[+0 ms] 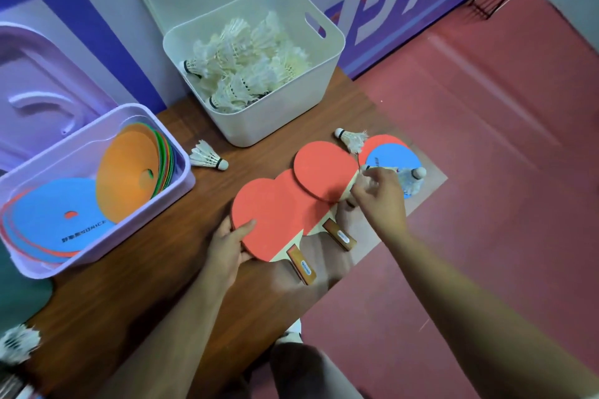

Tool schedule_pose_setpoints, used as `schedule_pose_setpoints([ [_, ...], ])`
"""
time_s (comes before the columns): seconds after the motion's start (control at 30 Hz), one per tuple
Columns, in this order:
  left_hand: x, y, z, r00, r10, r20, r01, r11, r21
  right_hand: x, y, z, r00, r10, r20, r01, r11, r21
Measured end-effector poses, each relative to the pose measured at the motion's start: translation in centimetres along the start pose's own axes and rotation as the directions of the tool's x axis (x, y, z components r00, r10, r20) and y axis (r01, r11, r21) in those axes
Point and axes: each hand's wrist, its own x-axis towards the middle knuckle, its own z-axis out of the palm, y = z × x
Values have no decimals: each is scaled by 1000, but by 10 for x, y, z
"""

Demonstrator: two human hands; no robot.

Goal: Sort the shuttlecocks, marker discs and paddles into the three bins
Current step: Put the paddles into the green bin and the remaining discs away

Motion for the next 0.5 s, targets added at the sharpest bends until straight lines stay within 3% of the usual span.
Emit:
schedule_pose_setpoints([
  [0.23, 3, 14, -8, 999, 9, -48, -11, 999, -49, 4, -104, 13, 959, -231, 163, 165, 925, 342],
  [0.4, 6, 32, -14, 997, 33, -67, -41, 992, -120, 38, -187, 19, 937, -348, 27, 306, 857, 415],
  [0.5, 5, 43, -10, 997, 50, -53, -59, 980, -190, 64, -232, 26, 941, -339, 5, 302, 847, 437],
])
